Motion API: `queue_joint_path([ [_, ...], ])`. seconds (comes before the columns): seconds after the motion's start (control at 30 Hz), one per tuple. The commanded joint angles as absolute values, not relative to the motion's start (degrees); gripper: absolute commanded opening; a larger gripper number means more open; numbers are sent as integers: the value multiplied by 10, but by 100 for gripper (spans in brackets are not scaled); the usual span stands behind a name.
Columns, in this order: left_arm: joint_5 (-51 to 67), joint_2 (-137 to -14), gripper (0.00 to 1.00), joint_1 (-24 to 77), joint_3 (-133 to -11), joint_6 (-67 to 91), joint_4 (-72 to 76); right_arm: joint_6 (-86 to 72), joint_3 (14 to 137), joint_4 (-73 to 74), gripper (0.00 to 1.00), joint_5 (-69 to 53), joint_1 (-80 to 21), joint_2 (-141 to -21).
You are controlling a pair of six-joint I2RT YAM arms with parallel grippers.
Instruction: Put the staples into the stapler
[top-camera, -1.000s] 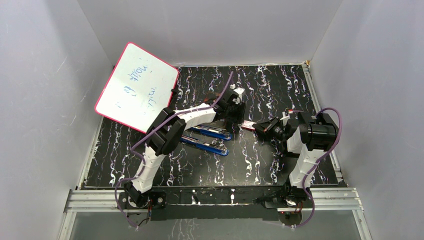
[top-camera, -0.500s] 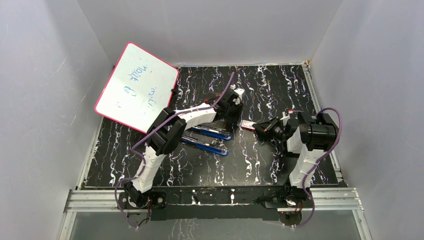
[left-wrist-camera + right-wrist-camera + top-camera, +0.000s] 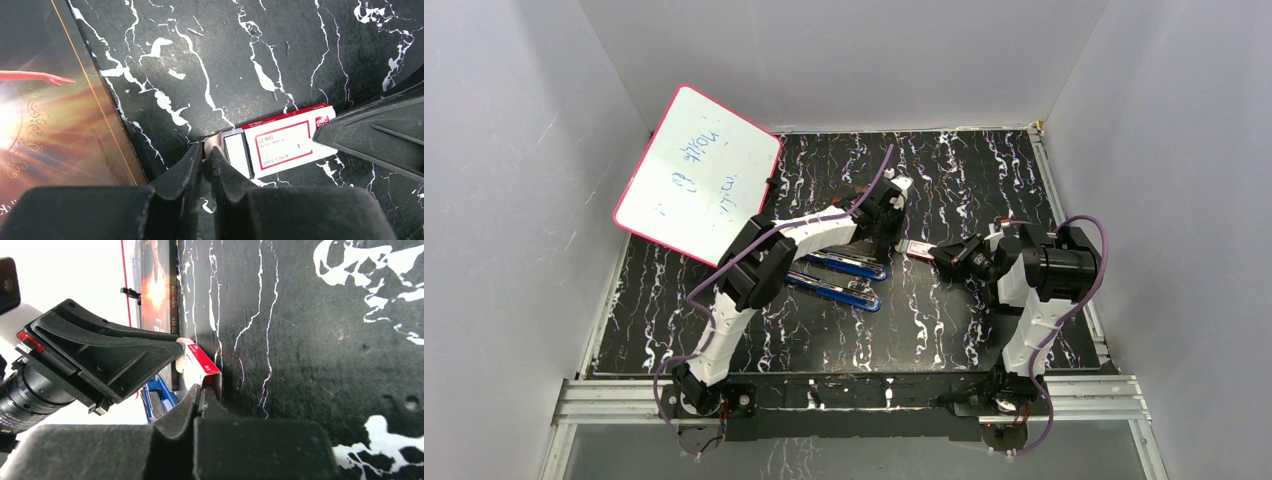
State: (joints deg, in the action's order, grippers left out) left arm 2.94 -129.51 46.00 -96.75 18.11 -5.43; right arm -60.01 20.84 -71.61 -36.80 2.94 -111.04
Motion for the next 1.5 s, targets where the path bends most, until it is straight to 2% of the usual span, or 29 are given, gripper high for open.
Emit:
queue_joint_path([
  [0.0, 19, -1282, 9, 462, -978, 174, -71, -591, 207, -728, 0, -367, 33, -1094],
  [0.2, 29, -1285, 6, 462, -978, 174, -73, -590, 208, -726, 0, -367, 33, -1093],
  [0.27, 37, -1287, 0, 462, -979, 174, -73, -588, 207, -723, 0, -366, 33, -1091],
  [0.97, 13, -1278, 0, 438, -969, 155, -76, -552, 155, -685, 0, -378, 129, -1038],
  [1.27, 41, -1277, 0, 437, -969, 147, -73, -491, 155, -530, 0, -293, 144, -922],
  [1.33, 61, -1278, 0, 437, -972, 146, -73, -476, 168, -517, 3, -294, 144, -914],
  [1.47, 86, -1274, 2, 438, -977, 152, -74, -465, 191, -503, 18, -295, 144, -909],
])
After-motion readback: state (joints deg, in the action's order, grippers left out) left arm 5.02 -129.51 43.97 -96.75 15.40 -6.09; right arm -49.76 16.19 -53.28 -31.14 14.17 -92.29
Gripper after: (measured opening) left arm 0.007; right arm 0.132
